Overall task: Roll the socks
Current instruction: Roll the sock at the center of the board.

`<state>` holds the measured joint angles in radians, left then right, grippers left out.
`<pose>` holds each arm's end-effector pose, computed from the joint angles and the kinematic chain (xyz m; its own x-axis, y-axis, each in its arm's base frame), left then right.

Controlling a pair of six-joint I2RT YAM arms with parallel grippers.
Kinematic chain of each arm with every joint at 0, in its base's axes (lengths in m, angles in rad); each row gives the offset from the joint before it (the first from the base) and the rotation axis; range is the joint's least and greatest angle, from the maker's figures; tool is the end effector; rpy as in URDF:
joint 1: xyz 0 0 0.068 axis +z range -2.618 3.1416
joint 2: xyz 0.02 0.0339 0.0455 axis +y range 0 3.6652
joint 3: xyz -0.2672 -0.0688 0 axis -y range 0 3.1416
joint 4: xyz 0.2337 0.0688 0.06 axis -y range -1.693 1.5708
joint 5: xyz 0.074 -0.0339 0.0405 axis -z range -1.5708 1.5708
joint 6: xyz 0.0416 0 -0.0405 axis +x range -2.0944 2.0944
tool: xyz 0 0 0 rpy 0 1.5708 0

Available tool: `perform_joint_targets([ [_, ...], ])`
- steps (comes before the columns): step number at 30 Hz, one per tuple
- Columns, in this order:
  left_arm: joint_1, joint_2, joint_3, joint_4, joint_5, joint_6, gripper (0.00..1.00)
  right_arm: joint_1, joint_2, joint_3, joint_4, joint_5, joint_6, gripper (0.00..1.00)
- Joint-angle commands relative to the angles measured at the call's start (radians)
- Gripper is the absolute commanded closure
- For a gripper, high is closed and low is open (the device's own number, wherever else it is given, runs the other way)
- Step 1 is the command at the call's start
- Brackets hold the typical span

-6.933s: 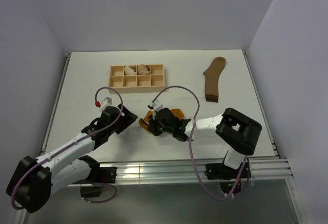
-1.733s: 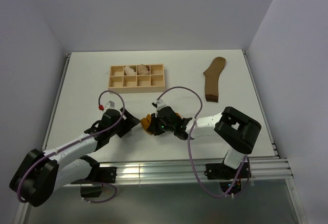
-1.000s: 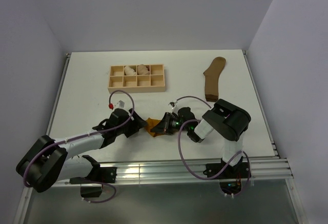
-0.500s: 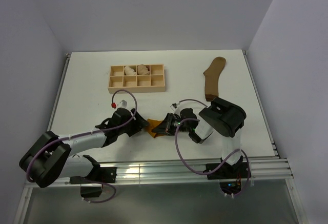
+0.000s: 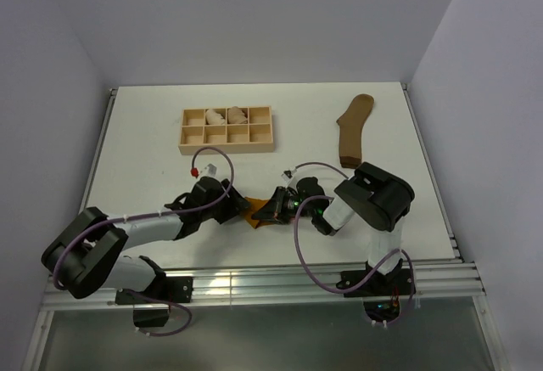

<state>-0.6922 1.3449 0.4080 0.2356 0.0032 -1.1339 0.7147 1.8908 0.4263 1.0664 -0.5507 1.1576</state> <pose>0.1810 -0.1502 0.1466 -0.7902 -0.5219 -0.3214 -0.1792 0.6982 -0.6931 0.2043 0.2061 0.0987 -0.9627 0.1979 -0.1843 -0.1024 0.3642 0.9257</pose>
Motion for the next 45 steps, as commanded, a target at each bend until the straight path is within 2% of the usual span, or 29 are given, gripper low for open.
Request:
perform_joint_targets([
  [1,-0.012,0.03,0.028,-0.005,0.001,0.031,0.44,0.008,-0.024,0.006,-0.115,0.049,-0.061,0.98],
  [6,-0.024,0.056,0.037,-0.019,0.001,0.04,0.55,0.014,-0.065,0.019,-0.202,0.081,-0.12,0.98],
  [11,-0.035,0.066,0.061,-0.059,0.001,0.062,0.76,0.015,-0.131,0.038,-0.302,0.132,-0.196,0.94],
  [12,-0.036,0.071,0.066,-0.065,0.001,0.063,0.8,0.015,-0.15,0.04,-0.337,0.141,-0.208,0.9],
  [13,-0.038,0.071,0.069,-0.07,0.001,0.068,0.84,0.015,-0.198,0.039,-0.354,0.152,-0.222,0.76],
  [16,-0.041,0.074,0.077,-0.082,-0.034,0.072,0.88,0.015,-0.328,0.042,-0.48,0.216,-0.295,0.57],
  [19,-0.041,0.082,0.086,-0.09,-0.034,0.079,0.9,0.015,-0.47,0.046,-0.655,0.334,-0.374,0.52],
  [23,-0.044,0.089,0.095,-0.101,-0.038,0.082,0.9,0.014,-0.564,0.075,-0.909,0.504,-0.427,0.54],
  [26,-0.044,0.094,0.103,-0.108,-0.04,0.085,0.92,0.012,-0.535,0.098,-0.979,0.572,-0.435,0.56],
  [34,-0.044,0.089,0.118,-0.13,-0.055,0.085,0.94,0.003,-0.346,0.16,-0.927,0.561,-0.415,0.61],
  [37,-0.043,0.092,0.132,-0.145,-0.066,0.1,0.95,-0.007,-0.263,0.225,-0.913,0.555,-0.461,0.61],
  [40,-0.038,0.108,0.147,-0.157,-0.071,0.115,0.96,-0.041,-0.19,0.33,-0.919,0.529,-0.573,0.61],
  [45,-0.006,0.125,0.172,-0.189,-0.098,0.108,0.97,-0.089,-0.16,0.495,-1.011,0.549,-0.688,0.61],
])
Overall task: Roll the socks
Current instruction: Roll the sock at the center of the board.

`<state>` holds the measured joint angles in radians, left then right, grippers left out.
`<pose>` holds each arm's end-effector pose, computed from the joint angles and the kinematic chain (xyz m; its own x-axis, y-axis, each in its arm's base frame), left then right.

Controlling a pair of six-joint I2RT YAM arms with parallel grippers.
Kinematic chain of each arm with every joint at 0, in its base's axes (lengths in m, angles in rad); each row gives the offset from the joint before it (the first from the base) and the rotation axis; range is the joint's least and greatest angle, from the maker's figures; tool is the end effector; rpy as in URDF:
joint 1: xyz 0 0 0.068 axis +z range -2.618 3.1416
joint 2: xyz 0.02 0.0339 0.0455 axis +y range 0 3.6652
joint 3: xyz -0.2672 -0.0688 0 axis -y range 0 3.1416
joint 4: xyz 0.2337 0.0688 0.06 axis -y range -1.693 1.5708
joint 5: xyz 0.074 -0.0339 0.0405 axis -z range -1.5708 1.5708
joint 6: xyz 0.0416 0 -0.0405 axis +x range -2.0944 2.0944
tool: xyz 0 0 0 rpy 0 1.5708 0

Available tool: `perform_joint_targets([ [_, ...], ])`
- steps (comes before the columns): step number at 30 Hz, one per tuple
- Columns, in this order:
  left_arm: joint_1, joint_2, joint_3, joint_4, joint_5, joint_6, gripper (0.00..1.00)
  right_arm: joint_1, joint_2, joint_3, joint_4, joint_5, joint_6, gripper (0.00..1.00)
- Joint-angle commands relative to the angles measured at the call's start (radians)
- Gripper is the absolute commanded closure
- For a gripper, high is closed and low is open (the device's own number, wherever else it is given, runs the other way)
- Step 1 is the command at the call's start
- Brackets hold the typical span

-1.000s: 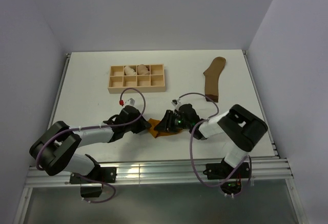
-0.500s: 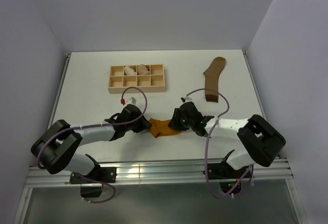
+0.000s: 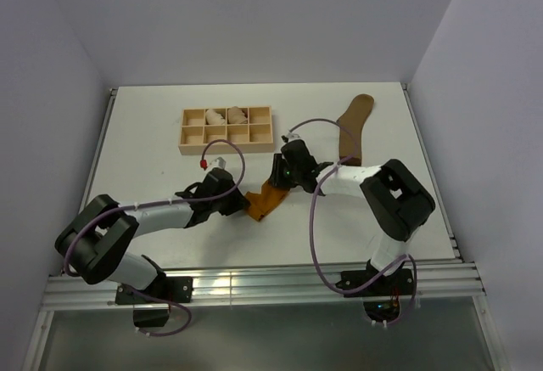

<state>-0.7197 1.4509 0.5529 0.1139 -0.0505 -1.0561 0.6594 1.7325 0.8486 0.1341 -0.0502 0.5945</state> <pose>0.1987 -0.1714 0.1518 -0.8111 -0.4451 -0.3796 -0.1514 0.7865 -0.5987 0.2692 0.2113 0.1558 -0.8052 0.0836 -0.5871 -0.2293 0.8691 0.4382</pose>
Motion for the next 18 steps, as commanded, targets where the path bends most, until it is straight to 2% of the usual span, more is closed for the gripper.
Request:
perform_joint_targets([
  [1,0.029,0.019,0.03,-0.074,-0.051,0.025,0.97,-0.038,-0.017,0.079,-0.085,0.071,-0.16,0.61],
  [5,0.046,0.058,0.061,-0.091,-0.08,-0.01,0.97,-0.035,-0.137,0.086,-0.1,0.069,-0.248,0.6],
  [8,0.048,0.098,0.103,-0.105,-0.074,-0.022,0.98,0.02,-0.252,0.031,-0.094,0.124,-0.317,0.54],
  [10,0.046,0.101,0.102,-0.1,-0.065,-0.03,0.98,0.121,-0.295,0.004,-0.091,0.24,-0.364,0.5],
  [13,0.046,0.085,0.081,-0.086,-0.063,-0.041,0.98,0.228,-0.333,-0.048,-0.064,0.321,-0.377,0.44],
  [14,0.046,0.082,0.075,-0.085,-0.064,-0.039,0.98,0.291,-0.335,-0.062,-0.03,0.373,-0.377,0.42],
  [18,0.048,0.068,0.068,-0.091,-0.061,-0.041,0.99,0.408,-0.294,-0.127,0.051,0.45,-0.377,0.38],
])
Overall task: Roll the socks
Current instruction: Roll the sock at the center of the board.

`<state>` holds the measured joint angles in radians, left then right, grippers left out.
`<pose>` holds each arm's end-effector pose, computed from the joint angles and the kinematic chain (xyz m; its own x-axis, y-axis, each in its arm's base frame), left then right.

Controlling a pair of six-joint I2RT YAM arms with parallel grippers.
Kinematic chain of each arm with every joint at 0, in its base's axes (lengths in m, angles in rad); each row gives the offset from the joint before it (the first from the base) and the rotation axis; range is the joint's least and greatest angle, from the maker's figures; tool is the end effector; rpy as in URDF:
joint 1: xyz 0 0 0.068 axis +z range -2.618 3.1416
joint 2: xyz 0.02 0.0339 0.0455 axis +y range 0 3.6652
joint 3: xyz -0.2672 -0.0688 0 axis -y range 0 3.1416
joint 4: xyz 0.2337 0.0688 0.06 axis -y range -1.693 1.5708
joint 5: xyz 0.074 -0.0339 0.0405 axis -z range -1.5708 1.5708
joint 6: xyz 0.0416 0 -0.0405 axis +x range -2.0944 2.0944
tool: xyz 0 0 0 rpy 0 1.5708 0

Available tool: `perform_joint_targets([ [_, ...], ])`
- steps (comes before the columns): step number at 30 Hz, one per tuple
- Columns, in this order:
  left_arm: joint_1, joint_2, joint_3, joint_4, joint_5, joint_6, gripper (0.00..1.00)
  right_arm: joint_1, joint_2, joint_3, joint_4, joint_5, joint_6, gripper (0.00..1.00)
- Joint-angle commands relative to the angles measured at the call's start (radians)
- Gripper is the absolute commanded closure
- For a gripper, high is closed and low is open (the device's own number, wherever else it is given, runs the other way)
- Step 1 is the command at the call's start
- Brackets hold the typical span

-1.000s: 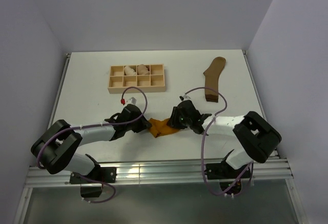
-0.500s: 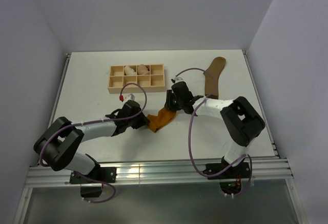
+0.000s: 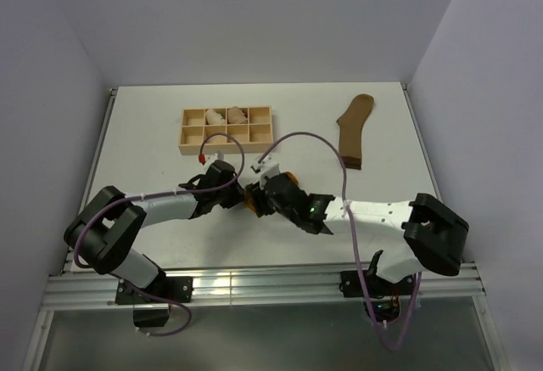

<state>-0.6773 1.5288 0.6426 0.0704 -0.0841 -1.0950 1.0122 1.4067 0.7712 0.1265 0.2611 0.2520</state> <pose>0.2221 -0.1741 0.1533 -0.7752 -0.5133 -0.3683 -0.2390 0.7779 -0.5811 0.1680 0.2485 0.2310 -0.4246 -0.2249 -0.8770 -0.6133 0.7840 0.0959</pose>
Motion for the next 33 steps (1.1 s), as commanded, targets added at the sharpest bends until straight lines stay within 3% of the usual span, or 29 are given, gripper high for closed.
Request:
perform_joint_targets([
  [1,0.005,-0.015,-0.023,-0.047,-0.026,-0.003,0.99,0.077,0.061,-0.056,0.097,0.154,-0.039,0.38],
  [10,0.004,-0.059,-0.063,-0.055,-0.02,-0.019,0.99,0.227,0.231,0.01,0.171,0.306,-0.141,0.37],
  [19,0.004,-0.071,-0.078,-0.054,-0.005,-0.014,0.99,0.246,0.298,0.022,0.268,0.398,-0.2,0.36],
  [33,0.001,-0.082,-0.08,-0.049,0.012,-0.009,1.0,0.235,0.397,0.074,0.237,0.253,-0.211,0.38],
])
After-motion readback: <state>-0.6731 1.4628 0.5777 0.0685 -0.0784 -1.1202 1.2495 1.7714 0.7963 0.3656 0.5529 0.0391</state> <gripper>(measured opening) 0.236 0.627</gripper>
